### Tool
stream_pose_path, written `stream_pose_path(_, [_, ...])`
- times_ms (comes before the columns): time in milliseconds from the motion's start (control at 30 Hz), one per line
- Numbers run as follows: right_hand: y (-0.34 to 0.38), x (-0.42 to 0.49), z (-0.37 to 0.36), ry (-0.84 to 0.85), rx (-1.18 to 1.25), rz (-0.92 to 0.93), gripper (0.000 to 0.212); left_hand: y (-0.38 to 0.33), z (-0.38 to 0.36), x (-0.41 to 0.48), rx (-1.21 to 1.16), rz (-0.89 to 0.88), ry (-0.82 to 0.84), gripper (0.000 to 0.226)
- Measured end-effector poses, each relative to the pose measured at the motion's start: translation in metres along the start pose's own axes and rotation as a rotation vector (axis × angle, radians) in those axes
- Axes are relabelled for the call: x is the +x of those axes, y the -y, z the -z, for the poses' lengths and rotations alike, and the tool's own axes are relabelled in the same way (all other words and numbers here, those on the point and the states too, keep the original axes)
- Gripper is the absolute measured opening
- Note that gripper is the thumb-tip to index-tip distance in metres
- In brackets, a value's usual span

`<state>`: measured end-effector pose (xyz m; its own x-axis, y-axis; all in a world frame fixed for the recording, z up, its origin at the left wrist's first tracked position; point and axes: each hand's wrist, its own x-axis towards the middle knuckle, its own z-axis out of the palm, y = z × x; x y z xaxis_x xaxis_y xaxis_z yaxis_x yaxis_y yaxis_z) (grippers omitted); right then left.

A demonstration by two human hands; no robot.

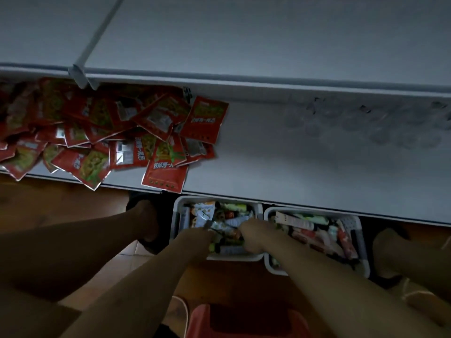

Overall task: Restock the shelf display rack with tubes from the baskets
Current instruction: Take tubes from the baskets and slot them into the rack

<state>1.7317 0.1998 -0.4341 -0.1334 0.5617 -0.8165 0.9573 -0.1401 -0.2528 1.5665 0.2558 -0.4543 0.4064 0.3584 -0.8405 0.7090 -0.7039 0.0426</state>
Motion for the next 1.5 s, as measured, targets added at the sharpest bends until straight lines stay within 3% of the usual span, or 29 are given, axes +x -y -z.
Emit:
stream_pose_path(67, [0.003,0.01,-0.007,0.034,-0.008,0.004,0.027,0.007,-0.016,0.006,-0.051,0.011,0.066,0.049])
stream_pose_path(133, [0.005,0.015,-0.009,0.05,0.044,0.051,0.039,0.013,-0.023,0.009,-0.104,0.035,0.091,0.056])
stream_pose_path(233, [0.006,0.02,-0.013,0.075,0.131,0.1,0.065,0.019,-0.03,0.015,-0.101,0.041,0.074,0.054])
stream_pose_path(433, [0.004,0.029,-0.018,0.006,0.156,0.021,0.074,0.021,-0.023,0.023,-0.057,0.036,0.027,0.046])
stream_pose_path(467, [0.004,0.027,-0.015,0.03,0.143,0.01,0.069,0.022,-0.019,0.022,-0.091,0.037,0.027,0.044])
stream_pose_path(567, [0.002,0.028,-0.002,0.106,0.071,0.002,0.028,0.026,-0.007,0.018,-0.243,0.019,0.025,0.041])
stream_pose_path(600, [0.001,0.024,0.004,0.125,0.06,0.0,0.026,0.027,-0.001,0.015,-0.288,0.014,0.021,0.04])
stream_pose_path(633, [-0.002,0.021,0.01,0.106,0.081,0.003,0.029,0.026,0.005,0.011,-0.331,0.013,0.007,0.037])
stream_pose_path(700, [-0.01,0.011,0.023,0.045,0.165,0.002,0.009,0.024,0.023,0.002,-0.402,0.025,-0.038,0.035])
stream_pose_path(867, [-0.038,-0.028,0.062,-0.186,0.515,0.056,0.022,0.017,0.074,-0.032,-0.581,-0.043,-0.223,0.045])
stream_pose_path(967, [-0.045,-0.061,0.078,-0.239,0.662,0.092,0.03,0.016,0.099,-0.056,-0.716,-0.096,-0.283,0.035])
stream_pose_path(1133, [-0.039,-0.107,0.092,-0.229,0.742,0.179,0.024,0.011,0.141,-0.109,-0.805,-0.158,-0.196,0.016])
stream_pose_path(1300, [-0.013,-0.136,0.105,-0.379,1.028,0.238,0.028,0.011,0.175,-0.167,-1.079,-0.159,-0.22,0.03])
stream_pose_path(1500, [0.008,-0.184,0.13,-0.576,1.122,0.49,0.035,0.015,0.209,-0.213,-1.361,-0.394,-0.419,0.042])
